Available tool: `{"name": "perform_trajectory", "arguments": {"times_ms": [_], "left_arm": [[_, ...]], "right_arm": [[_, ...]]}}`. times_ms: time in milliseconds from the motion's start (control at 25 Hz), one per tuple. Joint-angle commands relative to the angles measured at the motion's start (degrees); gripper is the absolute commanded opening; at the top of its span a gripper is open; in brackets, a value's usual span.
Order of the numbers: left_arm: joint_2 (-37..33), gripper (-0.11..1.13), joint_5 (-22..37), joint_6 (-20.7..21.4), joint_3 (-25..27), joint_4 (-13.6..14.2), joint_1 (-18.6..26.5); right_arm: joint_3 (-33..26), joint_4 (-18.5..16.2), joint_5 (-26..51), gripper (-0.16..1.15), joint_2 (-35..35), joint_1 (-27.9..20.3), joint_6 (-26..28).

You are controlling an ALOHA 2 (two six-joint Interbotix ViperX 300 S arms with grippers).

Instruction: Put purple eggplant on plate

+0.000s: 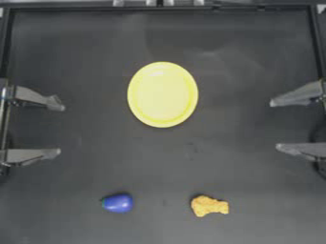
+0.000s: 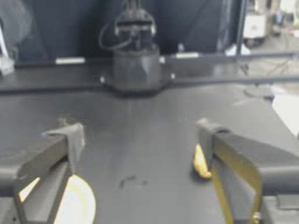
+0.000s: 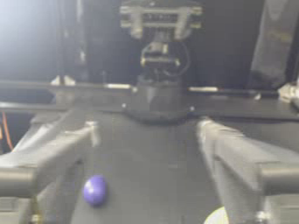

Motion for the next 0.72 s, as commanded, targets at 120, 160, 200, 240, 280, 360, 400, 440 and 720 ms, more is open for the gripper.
{"name": "perform_trajectory", "arguments": {"times_ms": [120,160,200,240,280,360,400,440,720], "left_arm": [[1.6,1.03,4.9,-0.3,-2.5,-1.6,0.1],[2.1,1.03,7.4,-0.3,-3.3,-2.3,0.1],[3.1,1.03,11.1,-0.3,-5.0,-2.9,0.1],[4.3,1.03,14.2,-0.4,-6.3,-3.1,0.1],[5.7,1.03,17.2,-0.4,-8.1,-3.3,0.1],[9.5,1.03,22.4,-0.4,-11.3,-3.3,0.1],[11.6,1.03,24.6,-0.4,-12.8,-3.3,0.1],[13.8,1.03,26.5,-0.4,-14.5,-3.3,0.1],[26.5,1.03,35.7,-0.5,-22.9,-3.4,-1.4]], "right_arm": [[-1.4,0.3,0.2,1.0,0.5,0.1,0.0],[-1.5,0.3,0.2,1.01,0.5,0.0,0.1],[-1.5,0.3,0.3,1.01,0.5,0.0,0.1],[-1.5,0.3,0.4,1.01,0.5,-0.1,0.2],[-1.5,0.4,0.6,1.01,0.5,-0.3,0.2],[-1.5,1.1,1.1,1.01,0.5,-0.6,0.2],[-1.6,1.3,1.3,1.01,0.5,-0.7,0.2],[-1.5,1.5,1.3,1.01,0.5,-0.8,0.2],[-1.3,2.2,1.4,1.01,0.5,-0.8,0.2]]}}
